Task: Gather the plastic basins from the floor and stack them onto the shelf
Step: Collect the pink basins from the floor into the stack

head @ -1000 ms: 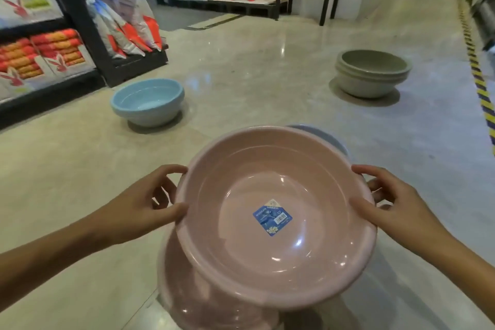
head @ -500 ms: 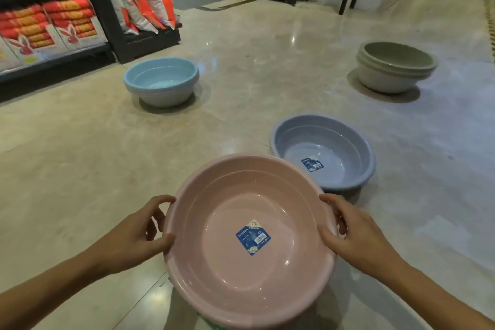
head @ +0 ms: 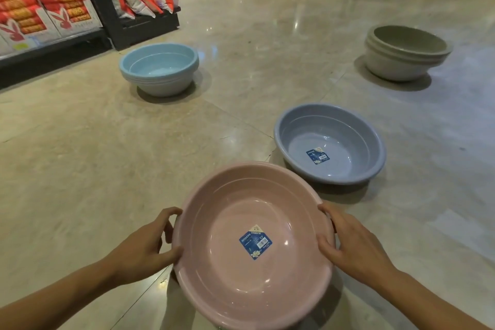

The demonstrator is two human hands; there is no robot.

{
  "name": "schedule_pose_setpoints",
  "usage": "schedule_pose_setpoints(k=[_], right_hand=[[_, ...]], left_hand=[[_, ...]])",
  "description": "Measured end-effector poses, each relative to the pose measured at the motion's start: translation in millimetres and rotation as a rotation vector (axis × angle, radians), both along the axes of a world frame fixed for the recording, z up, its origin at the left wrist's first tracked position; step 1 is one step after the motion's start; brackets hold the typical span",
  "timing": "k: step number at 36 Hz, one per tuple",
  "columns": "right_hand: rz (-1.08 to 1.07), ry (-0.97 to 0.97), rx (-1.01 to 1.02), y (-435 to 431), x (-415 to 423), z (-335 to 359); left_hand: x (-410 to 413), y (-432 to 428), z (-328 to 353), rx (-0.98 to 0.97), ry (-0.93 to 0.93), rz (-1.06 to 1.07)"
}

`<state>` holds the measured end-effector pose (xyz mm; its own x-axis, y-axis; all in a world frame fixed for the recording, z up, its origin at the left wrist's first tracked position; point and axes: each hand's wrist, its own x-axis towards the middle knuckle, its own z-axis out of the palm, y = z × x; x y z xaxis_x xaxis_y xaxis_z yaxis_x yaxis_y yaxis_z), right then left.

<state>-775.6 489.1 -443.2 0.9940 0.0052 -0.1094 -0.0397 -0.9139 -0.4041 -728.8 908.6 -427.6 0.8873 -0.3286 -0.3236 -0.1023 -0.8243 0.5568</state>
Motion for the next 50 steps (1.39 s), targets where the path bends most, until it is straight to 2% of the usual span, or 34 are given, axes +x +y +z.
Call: schedule_pose_setpoints(k=[11,13,17,20,22,26,31,36,50], right_hand=[[0.053,0.056,-0.163,3.5,3.8,5.5],[0.067,0.027,-0.264,4.2,5.2,7.4],[0.084,-0.089,-0.359,8.2,15.6,15.9],[0.166,-0.151,-0.428,22.4,32.7,37.8],[0.233,-0.116,-0.462,39.0,46.3,58.8],[0.305,0.023,-0.448,71.4,73.2,98.9],[0.335,0.060,-0.413,104.2,100.1,137.4],[0.338,0.047,-0.387,122.9,106.1,147.7],[0.312,0.016,-0.328,70.6,134.8,136.9]], left_hand=[[-1.7,-6.9,3.4,0.052,0.032,0.026],[-2.1,-8.9,5.9,0.135,-0.016,-0.004],[4.7,-11.5,17.8,0.401,-0.230,-0.133],[17.8,-17.8,34.9,0.465,-0.313,-0.190],[30.9,-20.6,52.7,0.486,-0.316,-0.190],[60.0,-5.9,89.6,0.547,-0.257,-0.131],[73.8,15.6,120.1,0.521,-0.263,-0.049],[80.8,18.1,135.5,0.494,-0.318,-0.070],[97.0,-45.5,137.0,0.547,-0.328,-0.118]])
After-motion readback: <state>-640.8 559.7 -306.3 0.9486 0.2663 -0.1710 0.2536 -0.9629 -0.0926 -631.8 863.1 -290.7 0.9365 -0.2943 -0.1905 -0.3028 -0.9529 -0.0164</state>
